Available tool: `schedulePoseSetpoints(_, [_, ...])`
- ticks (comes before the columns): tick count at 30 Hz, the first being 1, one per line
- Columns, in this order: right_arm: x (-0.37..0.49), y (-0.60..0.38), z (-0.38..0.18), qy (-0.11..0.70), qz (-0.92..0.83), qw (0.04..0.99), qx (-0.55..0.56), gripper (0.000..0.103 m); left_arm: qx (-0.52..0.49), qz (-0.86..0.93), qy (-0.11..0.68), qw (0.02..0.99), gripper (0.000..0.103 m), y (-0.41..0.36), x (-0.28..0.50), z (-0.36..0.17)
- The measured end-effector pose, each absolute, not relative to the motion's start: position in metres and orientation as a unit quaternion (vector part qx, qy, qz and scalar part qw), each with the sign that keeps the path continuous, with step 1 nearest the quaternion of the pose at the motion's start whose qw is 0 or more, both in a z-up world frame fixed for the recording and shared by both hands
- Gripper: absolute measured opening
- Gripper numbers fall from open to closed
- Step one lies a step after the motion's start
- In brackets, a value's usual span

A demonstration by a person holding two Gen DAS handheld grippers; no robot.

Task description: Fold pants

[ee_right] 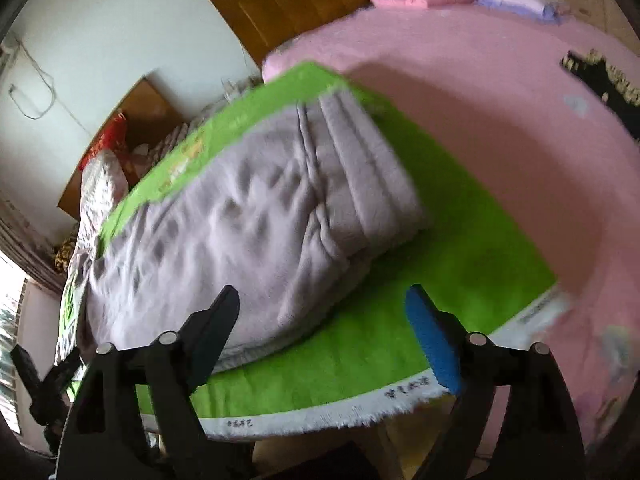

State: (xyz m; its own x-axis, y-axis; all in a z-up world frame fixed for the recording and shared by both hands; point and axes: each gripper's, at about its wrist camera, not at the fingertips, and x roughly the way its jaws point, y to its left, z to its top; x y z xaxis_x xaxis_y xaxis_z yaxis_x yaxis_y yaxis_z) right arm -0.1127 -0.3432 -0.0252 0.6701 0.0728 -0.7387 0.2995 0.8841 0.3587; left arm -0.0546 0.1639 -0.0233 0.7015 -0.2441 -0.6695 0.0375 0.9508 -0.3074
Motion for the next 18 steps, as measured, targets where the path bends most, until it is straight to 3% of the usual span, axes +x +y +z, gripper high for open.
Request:
schedulePoseSetpoints(3, [-0.105, -0.326, 0.0, 0.361, -0.081, 0.915, 0.16, 0.073, -0.137, -0.089, 0.312, 0.936, 0.09, 0.156, -0.058, 0.012])
schedulePoseSetpoints(8, [-0.065, -0.289, -0.013, 0.374, -0.024, 0.918, 0.132, 0.072, -0.072, -0.187, 0.356, 0.913, 0.092, 0.093, -0.02, 0.007])
schedulePoseSetpoints(13, [-0.062, -0.264, -0.054, 0.425, -0.016, 0.904, 0.035, 0.07, -0.011, -0.178, 0.46, 0.87, 0.092, 0.075, -0.006, -0.059])
schedulePoseSetpoints(14, [-0.064, -0.262, -0.055, 0.425, -0.012, 0.905, 0.021, 0.07, 0.004, -0.187, 0.437, 0.88, 0.093, 0.075, -0.013, -0.058])
schedulePoseSetpoints(18, [-0.049, -0.265, -0.035, 0.445, -0.007, 0.895, 0.024, 0.07, 0.044, -0.175, 0.465, 0.867, 0.093, 0.064, -0.002, -0.044])
